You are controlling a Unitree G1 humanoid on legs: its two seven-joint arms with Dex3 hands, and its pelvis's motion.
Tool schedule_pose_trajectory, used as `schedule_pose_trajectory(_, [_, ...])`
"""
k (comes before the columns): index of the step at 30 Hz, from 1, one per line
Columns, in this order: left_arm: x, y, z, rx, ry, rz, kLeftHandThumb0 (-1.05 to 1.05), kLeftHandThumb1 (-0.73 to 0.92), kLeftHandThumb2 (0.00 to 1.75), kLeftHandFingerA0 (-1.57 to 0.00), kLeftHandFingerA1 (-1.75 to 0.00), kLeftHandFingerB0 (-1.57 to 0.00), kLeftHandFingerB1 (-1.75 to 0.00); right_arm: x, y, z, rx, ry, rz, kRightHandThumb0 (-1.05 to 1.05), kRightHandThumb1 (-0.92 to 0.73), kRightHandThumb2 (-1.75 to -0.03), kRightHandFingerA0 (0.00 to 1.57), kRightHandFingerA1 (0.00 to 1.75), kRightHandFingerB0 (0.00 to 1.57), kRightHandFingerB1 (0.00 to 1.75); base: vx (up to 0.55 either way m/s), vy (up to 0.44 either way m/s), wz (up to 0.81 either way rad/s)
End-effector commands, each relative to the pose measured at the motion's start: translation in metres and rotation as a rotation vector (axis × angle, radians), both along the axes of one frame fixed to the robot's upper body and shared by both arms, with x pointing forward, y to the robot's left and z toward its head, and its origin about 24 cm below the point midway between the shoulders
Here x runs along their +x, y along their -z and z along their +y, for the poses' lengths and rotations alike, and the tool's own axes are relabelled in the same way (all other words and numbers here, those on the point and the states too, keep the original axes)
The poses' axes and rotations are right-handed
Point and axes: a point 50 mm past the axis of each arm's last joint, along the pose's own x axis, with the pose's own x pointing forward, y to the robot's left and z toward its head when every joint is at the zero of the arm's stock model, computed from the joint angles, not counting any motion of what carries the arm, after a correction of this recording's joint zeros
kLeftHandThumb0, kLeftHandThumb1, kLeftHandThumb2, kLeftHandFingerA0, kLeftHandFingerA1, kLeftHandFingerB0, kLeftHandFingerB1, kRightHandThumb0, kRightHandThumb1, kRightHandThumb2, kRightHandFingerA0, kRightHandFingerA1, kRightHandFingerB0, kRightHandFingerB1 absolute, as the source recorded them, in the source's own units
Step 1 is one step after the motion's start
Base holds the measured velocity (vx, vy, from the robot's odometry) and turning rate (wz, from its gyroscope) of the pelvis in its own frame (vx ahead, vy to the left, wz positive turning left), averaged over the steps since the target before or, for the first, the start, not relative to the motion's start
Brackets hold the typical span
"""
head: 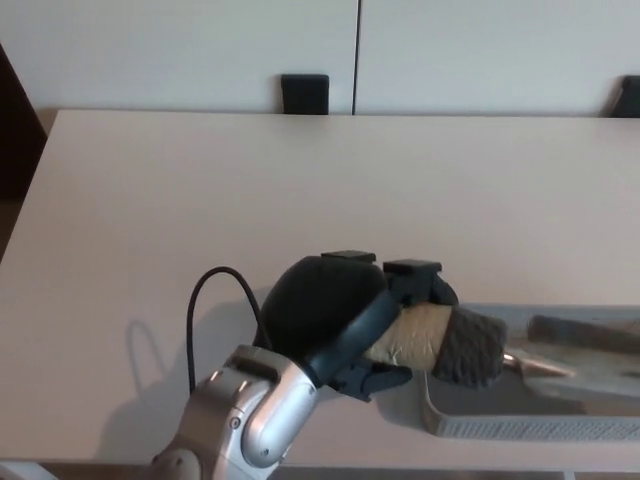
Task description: The robot walks towards a desk on which a shovel is kept on the left hand side and a container is kept on the right hand side. The robot picks up the shovel using its left hand and places it in the container.
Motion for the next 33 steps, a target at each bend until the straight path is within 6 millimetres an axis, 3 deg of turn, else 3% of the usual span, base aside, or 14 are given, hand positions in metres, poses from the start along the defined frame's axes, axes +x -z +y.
schedule_pose_trajectory(1, [-0.006, -0.012, -0.004, 0.108, 0.022, -0.196, -0.15, 0.75, 0.64, -0.95, -1.33, -0.75, -0.53, 0.001, -0.002, -0.004, -0.018, -0.022, -0.012, -0.49, -0.67, -0.61, 0.24, 0.44, 0.14, 0.34, 0.00, 0.000, 0.00])
schedule_pose_trajectory(3, [-0.006, -0.011, -0.004, 0.118, 0.017, -0.207, -0.14, 0.73, 0.63, -0.95, -1.31, -0.74, -0.51, 0.000, -0.004, -0.003, -0.024, -0.030, -0.005, -0.47, -0.68, -0.61, 0.23, 0.42, 0.14, 0.33, 0.00, 0.000, 0.00])
schedule_pose_trajectory(4, [-0.006, -0.011, -0.004, 0.121, 0.016, -0.209, -0.14, 0.74, 0.63, -0.95, -1.31, -0.72, -0.51, 0.000, -0.005, -0.003, -0.022, -0.030, -0.006, -0.51, -0.57, -0.77, 0.19, 0.48, 0.12, 0.42, 0.00, 0.000, 0.00])
schedule_pose_trajectory(11, [-0.002, -0.007, -0.007, 0.158, 0.010, -0.191, -0.16, 0.73, 0.64, -0.95, -1.31, -0.67, -0.48, -0.001, -0.007, -0.003, -0.022, -0.029, -0.008, -0.50, -0.58, -0.77, 0.19, 0.47, 0.12, 0.42, 0.00, 0.000, 0.00])
schedule_pose_trajectory(18, [0.003, -0.002, -0.005, 0.165, -0.006, -0.199, -0.18, 0.76, 0.62, -0.94, -1.28, -0.73, -0.50, -0.001, -0.007, -0.003, -0.019, -0.027, -0.012, -0.51, -0.57, -0.77, 0.20, 0.49, 0.12, 0.42, 0.00, 0.000, 0.00])
schedule_pose_trajectory(19, [0.004, -0.002, -0.004, 0.167, -0.009, -0.204, -0.18, 0.76, 0.63, -0.93, -1.30, -0.76, -0.52, -0.001, -0.007, -0.003, -0.019, -0.031, -0.014, -0.47, -0.68, -0.61, 0.24, 0.43, 0.14, 0.34, 0.00, 0.000, 0.00])
schedule_pose_trajectory(21, [0.005, -0.002, -0.003, 0.161, -0.017, -0.209, -0.19, 0.77, 0.63, -0.93, -1.30, -0.76, -0.53, -0.001, -0.007, -0.003, -0.023, -0.029, -0.008, -0.47, -0.68, -0.61, 0.24, 0.42, 0.14, 0.33, 0.00, 0.000, 0.00])
schedule_pose_trajectory(22, [0.007, -0.002, -0.002, 0.158, -0.034, -0.219, -0.21, 0.78, 0.63, -0.92, -1.31, -0.79, -0.54, 0.000, -0.006, -0.003, -0.020, -0.032, -0.021, -0.53, -0.56, -0.79, 0.20, 0.50, 0.11, 0.43, 0.00, 0.000, 0.00])
schedule_pose_trajectory(23, [0.007, -0.001, -0.001, 0.163, -0.043, -0.225, -0.22, 0.78, 0.65, -0.89, -1.36, -0.80, -0.58, 0.000, -0.005, -0.003, -0.019, -0.029, -0.020, -0.48, -0.68, -0.61, 0.25, 0.44, 0.14, 0.34, 0.00, 0.000, 0.00])
schedule_pose_trajectory(25, [0.007, -0.001, -0.001, 0.177, -0.048, -0.230, -0.22, 0.76, 0.65, -0.87, -1.39, -0.82, -0.63, 0.000, -0.004, -0.003, -0.018, -0.021, -0.019, -0.49, -0.67, -0.60, 0.24, 0.44, 0.14, 0.34, 0.00, 0.000, 0.00])
schedule_pose_trajectory(29, [0.007, -0.001, -0.002, 0.195, -0.067, -0.209, -0.21, 0.76, 0.64, -0.87, -1.36, -0.80, -0.57, -0.002, -0.004, -0.003, -0.019, -0.022, -0.017, -0.49, -0.67, -0.60, 0.24, 0.44, 0.14, 0.34, 0.00, 0.000, 0.00])
schedule_pose_trajectory(33, [0.006, -0.001, -0.006, 0.218, -0.098, -0.208, -0.25, 0.76, 0.65, -0.87, -1.33, -0.84, -0.68, -0.001, -0.003, -0.004, -0.021, -0.026, -0.017, -0.49, -0.67, -0.61, 0.24, 0.44, 0.14, 0.34, 0.00, 0.000, 0.00])
